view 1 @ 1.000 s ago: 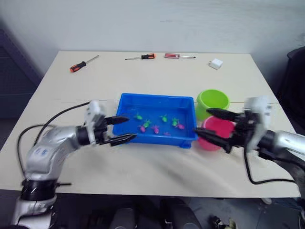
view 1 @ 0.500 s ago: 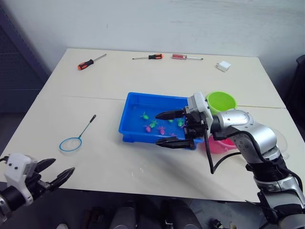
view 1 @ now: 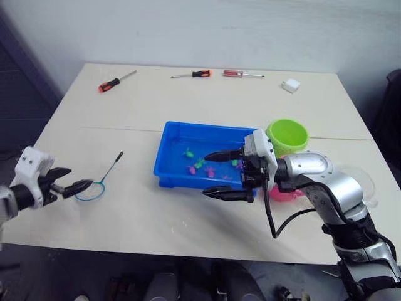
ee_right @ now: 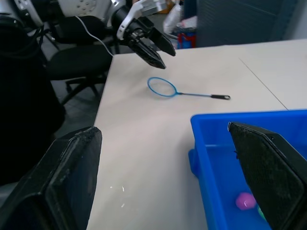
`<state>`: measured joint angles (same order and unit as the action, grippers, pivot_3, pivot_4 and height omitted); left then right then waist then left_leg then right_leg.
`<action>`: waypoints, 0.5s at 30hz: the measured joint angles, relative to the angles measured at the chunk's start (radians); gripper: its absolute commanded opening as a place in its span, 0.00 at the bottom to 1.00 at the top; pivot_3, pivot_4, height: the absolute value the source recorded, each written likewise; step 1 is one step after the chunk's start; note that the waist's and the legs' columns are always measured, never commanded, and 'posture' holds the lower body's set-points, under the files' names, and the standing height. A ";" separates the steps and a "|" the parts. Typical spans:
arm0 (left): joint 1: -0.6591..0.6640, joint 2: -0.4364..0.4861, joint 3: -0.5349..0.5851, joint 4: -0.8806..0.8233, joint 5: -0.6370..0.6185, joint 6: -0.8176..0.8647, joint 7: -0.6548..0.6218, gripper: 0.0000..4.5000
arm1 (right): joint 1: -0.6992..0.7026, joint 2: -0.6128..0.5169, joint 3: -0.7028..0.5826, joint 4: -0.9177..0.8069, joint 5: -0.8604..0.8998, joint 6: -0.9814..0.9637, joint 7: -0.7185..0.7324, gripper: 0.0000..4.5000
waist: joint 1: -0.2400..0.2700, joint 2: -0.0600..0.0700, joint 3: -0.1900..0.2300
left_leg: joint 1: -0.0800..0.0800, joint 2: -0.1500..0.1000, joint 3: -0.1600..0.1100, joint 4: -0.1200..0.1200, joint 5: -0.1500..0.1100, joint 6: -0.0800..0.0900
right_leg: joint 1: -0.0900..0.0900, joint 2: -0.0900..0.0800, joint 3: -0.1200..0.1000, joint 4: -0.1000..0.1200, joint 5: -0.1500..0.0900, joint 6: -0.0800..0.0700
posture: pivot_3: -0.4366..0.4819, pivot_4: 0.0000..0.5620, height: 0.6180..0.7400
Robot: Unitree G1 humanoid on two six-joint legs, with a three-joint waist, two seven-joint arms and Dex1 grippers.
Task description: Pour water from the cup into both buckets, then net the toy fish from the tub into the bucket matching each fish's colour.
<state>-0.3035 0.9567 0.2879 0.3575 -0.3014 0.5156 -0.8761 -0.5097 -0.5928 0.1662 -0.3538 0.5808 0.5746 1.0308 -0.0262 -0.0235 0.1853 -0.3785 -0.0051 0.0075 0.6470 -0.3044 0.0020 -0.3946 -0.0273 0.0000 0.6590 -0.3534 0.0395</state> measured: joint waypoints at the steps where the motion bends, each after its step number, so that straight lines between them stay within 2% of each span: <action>1: -0.066 -0.004 -0.045 0.079 0.037 -0.030 0.006 1.00 | 0.015 -0.003 -0.010 -0.019 0.001 0.007 -0.015 0.99 | -0.001 0.000 0.000 | -0.001 0.000 0.000 0.000 0.000 0.000 | -0.001 0.000 0.000 0.000 0.000 0.000 | 0.48 0.27 1.00; 3: -0.211 -0.028 -0.116 0.270 0.113 -0.093 0.033 1.00 | 0.042 -0.013 -0.037 -0.057 0.003 0.025 -0.052 0.99 | -0.003 0.000 0.000 | -0.003 0.000 0.001 0.002 0.000 0.000 | -0.004 0.001 0.000 0.002 0.000 0.001 | 0.48 0.27 1.00; 6: -0.340 -0.071 -0.190 0.468 0.182 -0.157 0.030 1.00 | 0.074 -0.024 -0.071 -0.103 0.009 0.051 -0.096 0.99 | -0.003 -0.001 -0.001 | -0.011 0.000 0.002 0.005 0.001 -0.001 | -0.013 0.001 0.000 0.009 0.001 0.001 | 0.48 0.27 1.00; 8: -0.399 -0.106 -0.243 0.580 0.228 -0.195 0.007 1.00 | 0.101 -0.026 -0.094 -0.138 0.020 0.069 -0.129 0.99 | -0.001 -0.002 -0.001 | -0.015 0.000 0.002 0.009 0.001 -0.001 | -0.017 0.001 0.000 0.013 0.001 0.001 | 0.48 0.27 1.00; 12: -0.480 -0.134 -0.298 0.702 0.285 -0.245 -0.011 1.00 | 0.142 -0.033 -0.121 -0.188 0.028 0.092 -0.176 0.99 | 0.002 -0.002 -0.001 | -0.016 0.000 0.002 0.011 0.002 -0.001 | -0.017 0.001 0.000 0.013 0.001 0.001 | 0.48 0.27 1.00; 15: -0.530 -0.155 -0.309 0.784 0.324 -0.274 0.034 0.82 | 0.162 -0.036 -0.141 -0.227 0.033 0.104 -0.211 1.00 | 0.004 -0.002 -0.001 | -0.014 0.000 0.002 0.014 0.001 0.000 | -0.016 0.001 0.000 0.013 0.001 0.001 | 0.48 0.27 1.00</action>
<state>-0.8333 0.8013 -0.0208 1.1414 0.0221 0.2417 -0.8420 -0.3477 -0.6286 0.0252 -0.5811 0.6138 0.6789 0.8197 -0.0218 -0.0258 0.1839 -0.3928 -0.0050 0.0096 0.6605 -0.3032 0.0017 -0.4102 -0.0268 0.0003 0.6724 -0.3528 0.0408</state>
